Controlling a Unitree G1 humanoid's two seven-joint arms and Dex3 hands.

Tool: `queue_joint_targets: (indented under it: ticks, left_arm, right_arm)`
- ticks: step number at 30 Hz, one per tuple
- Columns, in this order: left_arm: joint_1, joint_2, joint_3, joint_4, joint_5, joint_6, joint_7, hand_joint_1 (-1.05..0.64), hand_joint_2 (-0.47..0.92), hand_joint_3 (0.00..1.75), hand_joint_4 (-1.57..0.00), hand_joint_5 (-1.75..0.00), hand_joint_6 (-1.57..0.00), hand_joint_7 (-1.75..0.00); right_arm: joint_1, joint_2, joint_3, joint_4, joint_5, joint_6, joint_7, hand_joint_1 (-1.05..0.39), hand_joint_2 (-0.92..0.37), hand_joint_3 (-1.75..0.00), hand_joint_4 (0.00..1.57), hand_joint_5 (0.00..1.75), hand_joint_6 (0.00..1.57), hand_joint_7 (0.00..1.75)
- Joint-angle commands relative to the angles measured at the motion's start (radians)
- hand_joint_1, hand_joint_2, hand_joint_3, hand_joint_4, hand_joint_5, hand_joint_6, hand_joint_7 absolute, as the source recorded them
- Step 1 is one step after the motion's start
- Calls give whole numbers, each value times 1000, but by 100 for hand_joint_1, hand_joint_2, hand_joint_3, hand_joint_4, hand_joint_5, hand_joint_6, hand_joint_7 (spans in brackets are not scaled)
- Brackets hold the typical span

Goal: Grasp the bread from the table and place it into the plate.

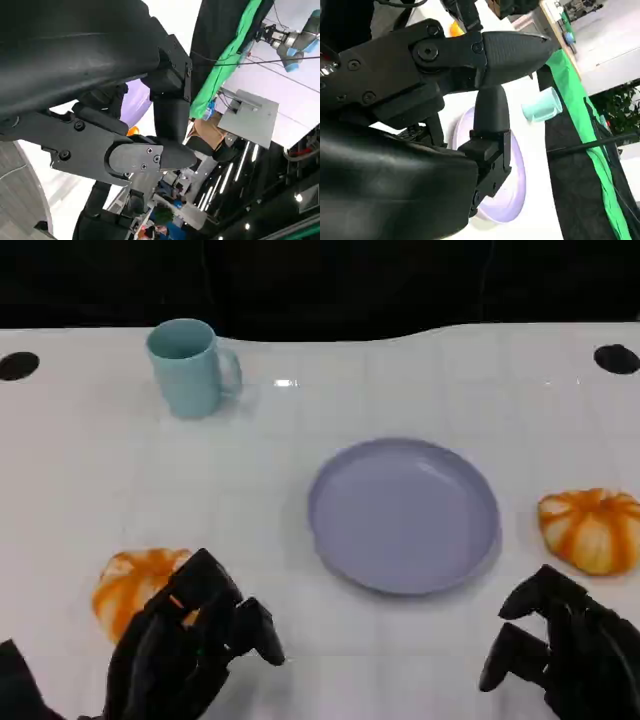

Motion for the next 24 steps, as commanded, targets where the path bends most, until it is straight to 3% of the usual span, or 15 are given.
queue_joint_targets:
  ticks: [1,24]
  left_arm:
    - [0,13,4,-7,-1,2,-7,-58,92,36,-74,-175,-53,-175]
    - [-8,11,12,-3,0,-5,-2,-58,92,38,-74,-175,-53,-175]
  right_arm:
    - [-4,-3,-9,-3,6,-2,-6,-53,-92,-36,63,175,46,159]
    - [-9,-8,-3,-5,2,0,-6,-53,-92,-39,63,175,44,163]
